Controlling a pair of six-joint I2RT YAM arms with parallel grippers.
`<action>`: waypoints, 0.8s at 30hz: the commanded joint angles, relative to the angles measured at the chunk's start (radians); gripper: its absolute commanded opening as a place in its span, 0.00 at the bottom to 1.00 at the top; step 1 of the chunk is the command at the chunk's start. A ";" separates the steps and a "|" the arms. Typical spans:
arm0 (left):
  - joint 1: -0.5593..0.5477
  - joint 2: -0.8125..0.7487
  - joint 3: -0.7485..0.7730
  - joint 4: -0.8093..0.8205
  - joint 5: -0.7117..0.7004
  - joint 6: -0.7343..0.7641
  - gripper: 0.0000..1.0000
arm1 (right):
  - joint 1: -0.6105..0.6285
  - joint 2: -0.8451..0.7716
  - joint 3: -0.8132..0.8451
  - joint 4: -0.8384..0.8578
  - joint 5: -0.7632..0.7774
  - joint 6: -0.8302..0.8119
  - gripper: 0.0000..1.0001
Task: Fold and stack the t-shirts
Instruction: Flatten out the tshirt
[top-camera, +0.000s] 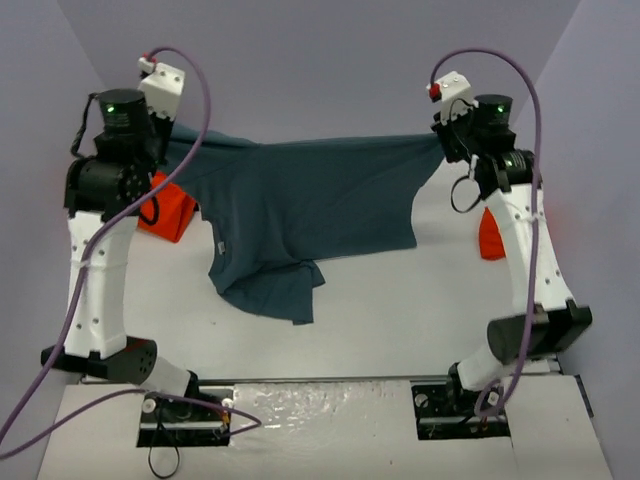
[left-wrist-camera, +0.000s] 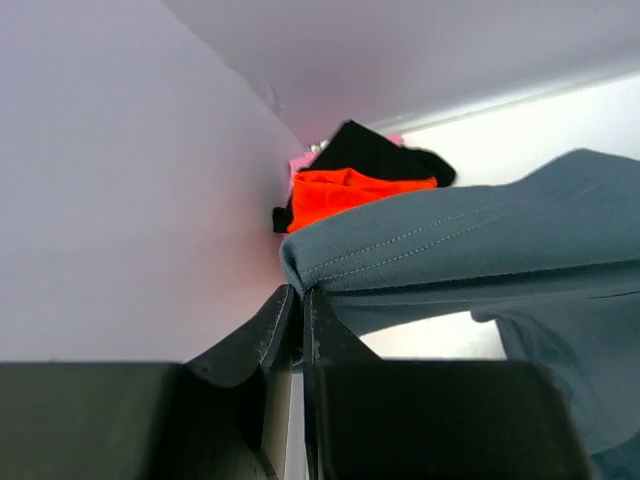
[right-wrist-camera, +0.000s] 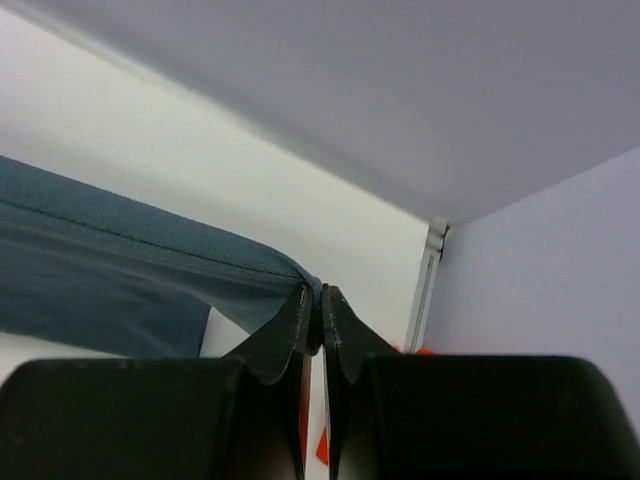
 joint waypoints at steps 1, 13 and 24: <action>0.084 -0.223 0.120 0.037 -0.004 -0.039 0.00 | -0.012 -0.249 -0.036 0.134 0.001 0.019 0.00; 0.023 -0.510 0.171 -0.134 0.053 0.097 0.00 | -0.038 -0.480 0.014 -0.088 -0.200 0.103 0.00; -0.131 -0.231 0.498 -0.279 -0.063 0.225 0.00 | -0.035 -0.370 0.112 -0.227 -0.046 -0.012 0.00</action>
